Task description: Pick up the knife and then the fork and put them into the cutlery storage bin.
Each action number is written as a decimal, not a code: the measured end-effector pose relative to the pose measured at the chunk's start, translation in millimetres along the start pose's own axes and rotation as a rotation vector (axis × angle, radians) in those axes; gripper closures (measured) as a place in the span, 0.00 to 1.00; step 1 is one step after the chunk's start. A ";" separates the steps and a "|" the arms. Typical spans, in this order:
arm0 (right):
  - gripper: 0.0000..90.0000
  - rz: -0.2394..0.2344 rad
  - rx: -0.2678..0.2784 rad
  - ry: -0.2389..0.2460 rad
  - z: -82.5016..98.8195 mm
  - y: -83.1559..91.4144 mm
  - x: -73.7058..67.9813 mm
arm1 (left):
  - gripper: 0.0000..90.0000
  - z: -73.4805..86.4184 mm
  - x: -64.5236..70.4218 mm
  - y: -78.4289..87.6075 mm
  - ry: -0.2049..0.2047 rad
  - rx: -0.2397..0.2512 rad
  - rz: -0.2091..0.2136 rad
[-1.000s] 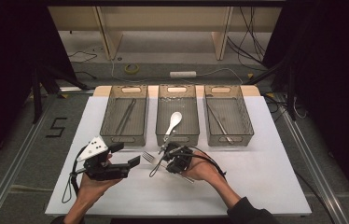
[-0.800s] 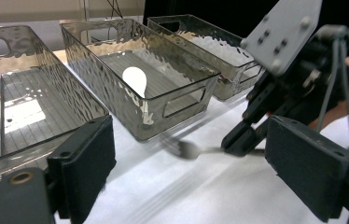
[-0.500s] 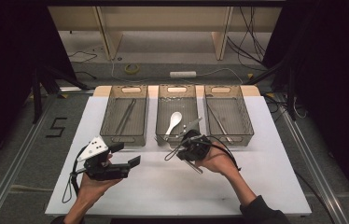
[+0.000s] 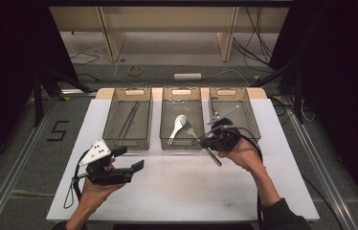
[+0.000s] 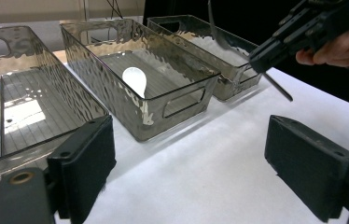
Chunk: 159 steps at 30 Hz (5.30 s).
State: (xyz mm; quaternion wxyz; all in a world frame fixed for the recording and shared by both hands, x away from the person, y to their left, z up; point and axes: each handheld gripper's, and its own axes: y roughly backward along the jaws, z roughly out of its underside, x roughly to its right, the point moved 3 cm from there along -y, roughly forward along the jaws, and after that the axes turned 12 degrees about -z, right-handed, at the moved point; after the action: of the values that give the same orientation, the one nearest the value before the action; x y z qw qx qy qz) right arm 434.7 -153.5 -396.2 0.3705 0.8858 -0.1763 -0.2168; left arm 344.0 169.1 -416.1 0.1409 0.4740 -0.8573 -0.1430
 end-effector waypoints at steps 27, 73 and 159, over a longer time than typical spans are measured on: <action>0.95 0.125 0.149 -0.148 -3.8 65.7 62.2 | 0.17 0.3 -0.8 -0.1 0.000 -0.001 -0.004; 0.95 0.266 0.053 -0.329 19.9 32.0 145.7 | 0.17 0.5 -0.5 0.3 0.003 0.001 -0.004; 0.31 0.077 0.434 -0.124 50.5 25.4 -2.7 | 0.17 1.0 2.0 -1.5 -0.004 -0.012 0.000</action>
State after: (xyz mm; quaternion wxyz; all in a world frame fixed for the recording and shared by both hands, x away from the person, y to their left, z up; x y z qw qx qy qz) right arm 402.6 -198.3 -408.7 0.1676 0.9224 -0.2748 -0.2133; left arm 343.8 166.8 -417.4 0.1420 0.4731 -0.8566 -0.1490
